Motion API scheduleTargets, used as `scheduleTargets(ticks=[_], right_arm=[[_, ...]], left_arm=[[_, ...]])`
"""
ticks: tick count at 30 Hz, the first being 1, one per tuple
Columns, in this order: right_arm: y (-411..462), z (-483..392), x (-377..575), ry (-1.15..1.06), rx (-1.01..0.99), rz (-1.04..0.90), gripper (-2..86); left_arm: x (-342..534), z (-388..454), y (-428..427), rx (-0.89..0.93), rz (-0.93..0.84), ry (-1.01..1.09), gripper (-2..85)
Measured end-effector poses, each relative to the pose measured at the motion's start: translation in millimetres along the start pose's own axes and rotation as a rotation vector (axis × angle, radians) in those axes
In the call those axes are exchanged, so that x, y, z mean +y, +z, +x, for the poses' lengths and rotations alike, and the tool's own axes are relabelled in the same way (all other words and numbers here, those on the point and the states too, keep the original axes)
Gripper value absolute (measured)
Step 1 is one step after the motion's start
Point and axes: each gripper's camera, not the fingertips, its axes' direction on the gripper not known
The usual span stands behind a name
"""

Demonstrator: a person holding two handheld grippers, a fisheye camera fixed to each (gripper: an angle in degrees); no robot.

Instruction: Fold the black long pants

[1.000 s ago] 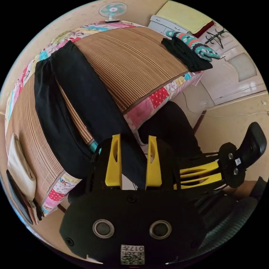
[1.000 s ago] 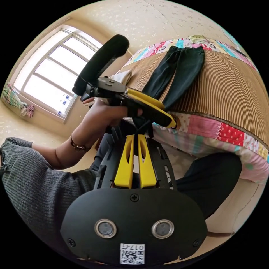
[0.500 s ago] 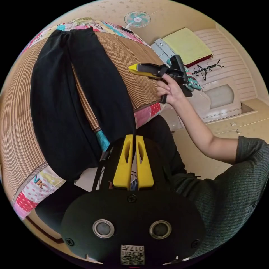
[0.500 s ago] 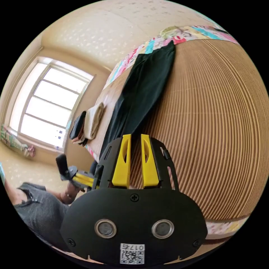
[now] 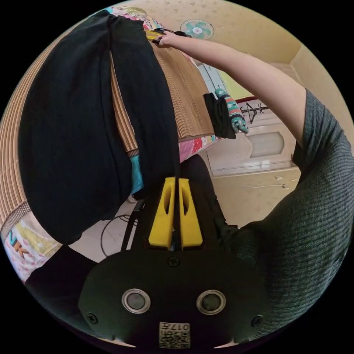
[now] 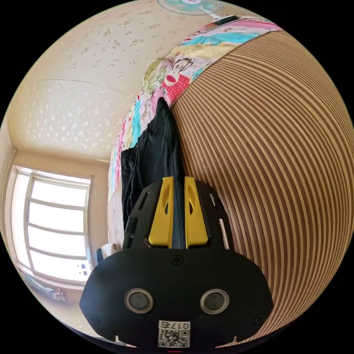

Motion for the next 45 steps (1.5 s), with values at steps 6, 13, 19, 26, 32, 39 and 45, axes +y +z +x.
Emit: scheduleTargets(ticks=[6,13,19,26,32,39,45], right_arm=[[1.4,-143.8,32.4,-0.353,0.333,0.192,1.2],[62.9,-315.7,86.7,-0.668,0.082,0.029,3.2],[43.7,-266.0,161.7,-0.577,-0.053,-0.016,7.5],[-29.2,-71.7,377.8,-0.529,-0.039,-0.255,8.8],[-75.9,32.5,551.0,-0.308,-0.287,-0.331,8.1],[-89.5,-4.3,560.8,-0.398,-0.064,-0.461,2.9],[-168.7,-45.4,564.0,-0.444,-0.228,-0.337,0.9]], left_arm=[[37.1,-16.5,-83.4,0.265,0.308,-0.049,-1.0],[87.7,-9.2,-141.1,-0.063,0.413,-0.240,-0.6],[87.4,-30.9,-157.9,-0.078,0.377,-0.353,-0.2],[75.9,-2.2,-157.9,-0.171,0.324,-0.274,-0.6],[68.8,29.7,-145.9,-0.287,0.284,-0.246,-0.8],[76.9,75.5,-172.3,-0.194,0.278,-0.122,-1.0],[102.5,122.8,-193.7,-0.264,0.217,0.015,-0.9]])
